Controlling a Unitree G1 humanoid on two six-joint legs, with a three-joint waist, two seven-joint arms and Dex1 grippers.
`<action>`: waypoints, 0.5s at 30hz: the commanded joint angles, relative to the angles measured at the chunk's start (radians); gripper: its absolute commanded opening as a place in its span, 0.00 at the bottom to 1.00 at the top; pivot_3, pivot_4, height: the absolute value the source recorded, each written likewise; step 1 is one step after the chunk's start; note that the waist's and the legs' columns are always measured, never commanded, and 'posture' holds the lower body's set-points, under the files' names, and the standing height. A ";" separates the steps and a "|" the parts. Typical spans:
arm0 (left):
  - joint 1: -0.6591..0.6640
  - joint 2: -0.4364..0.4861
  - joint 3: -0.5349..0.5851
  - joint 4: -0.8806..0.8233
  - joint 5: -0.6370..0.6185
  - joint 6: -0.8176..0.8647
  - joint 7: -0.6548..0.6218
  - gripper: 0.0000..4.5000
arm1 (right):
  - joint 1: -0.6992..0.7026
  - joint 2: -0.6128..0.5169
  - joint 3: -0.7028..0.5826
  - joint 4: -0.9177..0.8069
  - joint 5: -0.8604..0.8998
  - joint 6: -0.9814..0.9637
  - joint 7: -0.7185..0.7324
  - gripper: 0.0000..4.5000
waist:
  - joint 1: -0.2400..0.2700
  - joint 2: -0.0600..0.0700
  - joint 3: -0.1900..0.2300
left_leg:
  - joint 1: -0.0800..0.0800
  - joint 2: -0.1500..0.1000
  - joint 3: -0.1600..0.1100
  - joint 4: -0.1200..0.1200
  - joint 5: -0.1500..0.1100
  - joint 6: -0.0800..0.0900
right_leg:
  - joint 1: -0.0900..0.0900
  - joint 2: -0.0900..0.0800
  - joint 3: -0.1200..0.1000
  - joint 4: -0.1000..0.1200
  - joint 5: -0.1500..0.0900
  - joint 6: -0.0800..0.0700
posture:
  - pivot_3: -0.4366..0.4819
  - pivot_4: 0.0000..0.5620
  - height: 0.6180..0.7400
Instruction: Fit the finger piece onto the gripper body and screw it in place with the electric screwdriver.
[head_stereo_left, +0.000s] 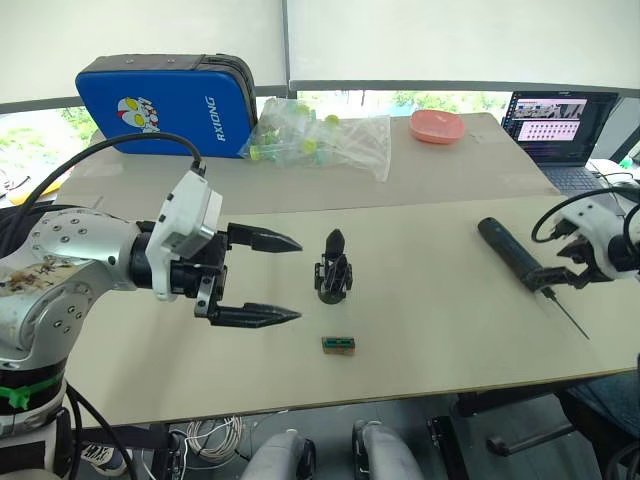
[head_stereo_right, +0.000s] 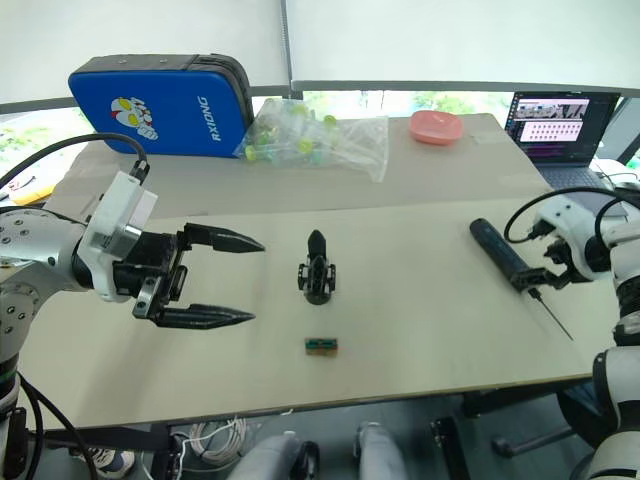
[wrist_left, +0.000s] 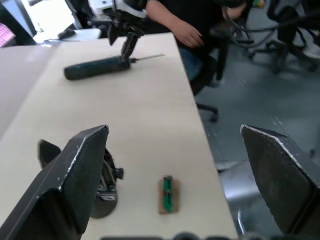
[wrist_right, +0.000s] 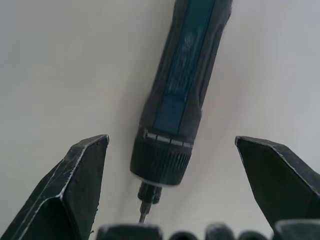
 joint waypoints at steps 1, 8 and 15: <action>-0.031 -0.019 0.009 -0.002 -0.028 -0.005 0.058 0.99 | -0.058 0.050 -0.033 0.090 -0.017 -0.035 -0.079 1.00 | 0.000 0.000 0.000 | 0.000 0.000 0.000 0.000 0.000 0.000 | 0.001 0.000 0.000 0.000 0.000 0.000 | 0.48 0.27 1.00; -0.035 0.001 0.015 -0.030 -0.082 0.013 0.087 1.00 | -0.095 0.114 -0.040 0.197 -0.059 -0.078 -0.185 0.94 | -0.006 0.001 0.001 | 0.005 -0.001 -0.001 0.000 0.000 -0.001 | 0.005 0.001 0.001 0.000 0.000 0.000 | 0.48 0.27 1.00; -0.043 0.009 -0.013 -0.010 -0.067 -0.009 0.088 1.00 | -0.129 0.122 -0.040 0.216 -0.079 -0.128 -0.121 0.42 | -0.010 0.001 0.001 | 0.007 -0.001 -0.002 0.000 0.001 -0.001 | 0.008 0.001 0.001 0.000 0.000 0.000 | 0.48 0.27 1.00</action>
